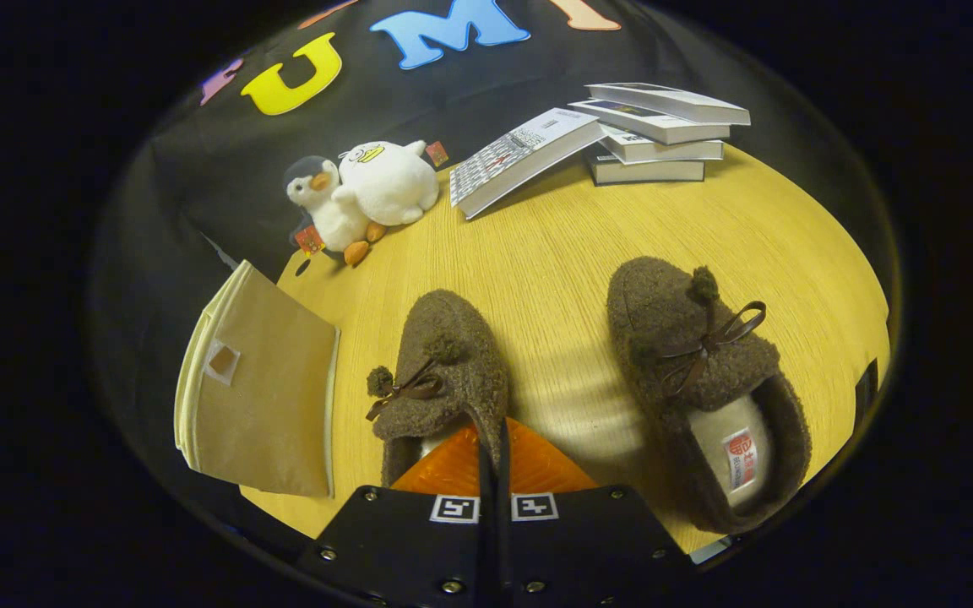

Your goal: Open the storage box then place both shoes into the box .Put the left shoe in first, then the right shoe, with the right side of both shoes facing outward in a uniform manner.

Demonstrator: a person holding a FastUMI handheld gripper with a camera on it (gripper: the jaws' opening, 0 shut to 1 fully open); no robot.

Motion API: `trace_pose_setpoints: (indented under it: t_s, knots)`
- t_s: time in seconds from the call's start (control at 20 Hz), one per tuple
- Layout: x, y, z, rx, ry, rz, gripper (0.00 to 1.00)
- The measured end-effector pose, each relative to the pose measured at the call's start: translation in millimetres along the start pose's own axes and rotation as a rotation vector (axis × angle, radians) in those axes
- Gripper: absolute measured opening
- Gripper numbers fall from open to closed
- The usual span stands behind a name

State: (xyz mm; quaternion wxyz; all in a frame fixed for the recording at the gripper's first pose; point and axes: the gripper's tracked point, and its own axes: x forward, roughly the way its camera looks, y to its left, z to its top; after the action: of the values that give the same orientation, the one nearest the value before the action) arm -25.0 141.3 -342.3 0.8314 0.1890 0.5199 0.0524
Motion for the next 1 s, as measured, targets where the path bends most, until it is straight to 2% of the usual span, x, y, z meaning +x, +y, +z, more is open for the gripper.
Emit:
trace_pose_setpoints:
  t_s: [0.4, 1.0]
  knots:
    - [-36, 71, 40, 0.149, -0.051, 0.095, 0.00]
    - [-50, 208, 69, 0.146, -0.119, 0.223, 0.00]
